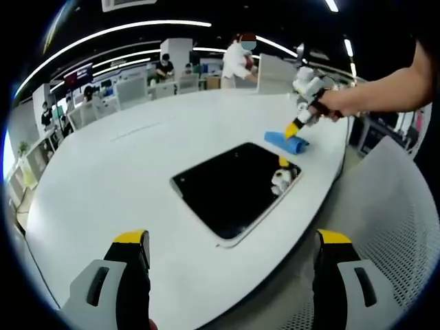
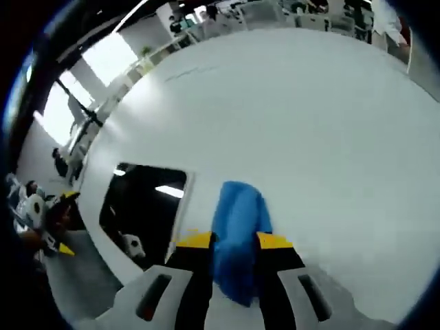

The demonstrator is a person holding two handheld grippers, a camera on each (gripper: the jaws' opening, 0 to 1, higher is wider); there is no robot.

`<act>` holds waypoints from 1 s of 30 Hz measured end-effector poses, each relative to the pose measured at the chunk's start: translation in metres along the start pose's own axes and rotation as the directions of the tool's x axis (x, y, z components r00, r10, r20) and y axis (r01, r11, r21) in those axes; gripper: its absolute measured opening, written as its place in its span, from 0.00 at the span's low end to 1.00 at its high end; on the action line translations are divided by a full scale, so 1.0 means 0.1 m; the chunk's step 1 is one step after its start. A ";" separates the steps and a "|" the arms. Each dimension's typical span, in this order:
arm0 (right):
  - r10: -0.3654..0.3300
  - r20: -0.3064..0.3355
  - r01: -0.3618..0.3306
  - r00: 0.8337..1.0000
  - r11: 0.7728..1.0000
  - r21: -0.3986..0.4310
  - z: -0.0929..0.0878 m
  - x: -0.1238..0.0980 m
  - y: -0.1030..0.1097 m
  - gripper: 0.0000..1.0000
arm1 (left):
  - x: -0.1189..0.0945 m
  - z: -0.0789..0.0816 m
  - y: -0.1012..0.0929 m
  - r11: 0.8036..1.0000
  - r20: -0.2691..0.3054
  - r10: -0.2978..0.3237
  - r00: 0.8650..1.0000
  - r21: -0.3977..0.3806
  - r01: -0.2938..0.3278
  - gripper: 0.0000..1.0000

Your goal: Wipe the mirror surface with the cleaning cloth until all visible marks leave the cleaned area.

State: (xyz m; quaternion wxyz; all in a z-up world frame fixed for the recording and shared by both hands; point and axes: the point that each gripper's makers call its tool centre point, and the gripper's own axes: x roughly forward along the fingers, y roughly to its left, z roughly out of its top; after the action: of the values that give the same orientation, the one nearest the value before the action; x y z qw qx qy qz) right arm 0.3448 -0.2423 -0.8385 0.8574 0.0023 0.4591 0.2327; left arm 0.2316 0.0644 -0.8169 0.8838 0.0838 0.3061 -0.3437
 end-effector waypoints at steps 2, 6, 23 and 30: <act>0.019 0.076 -0.013 0.997 0.996 -0.084 0.14 -0.14 0.10 0.35 | -0.01 0.00 0.00 1.000 0.007 0.000 1.000 -0.006 0.000 1.00; 0.042 0.190 0.007 0.981 0.969 -0.247 0.26 -0.31 0.26 0.51 | -0.01 0.00 -0.03 1.000 0.002 -0.005 1.000 -0.015 0.005 1.00; 0.111 0.297 -0.011 0.948 0.948 -0.317 -0.17 -0.74 0.18 0.96 | -0.03 0.13 0.00 1.000 0.054 0.003 0.999 0.003 -0.003 1.00; 0.109 0.212 -0.062 0.971 0.974 -0.216 -0.36 -0.82 0.02 1.00 | -0.03 0.17 -0.02 1.000 0.080 -0.010 0.997 0.003 0.009 1.00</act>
State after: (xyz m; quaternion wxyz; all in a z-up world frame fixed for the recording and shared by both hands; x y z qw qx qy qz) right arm 0.2770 -0.2808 -0.7944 0.8881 -0.0414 0.3327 0.3144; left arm 0.2367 0.0582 -0.8010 0.8936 0.0697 0.2705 -0.3513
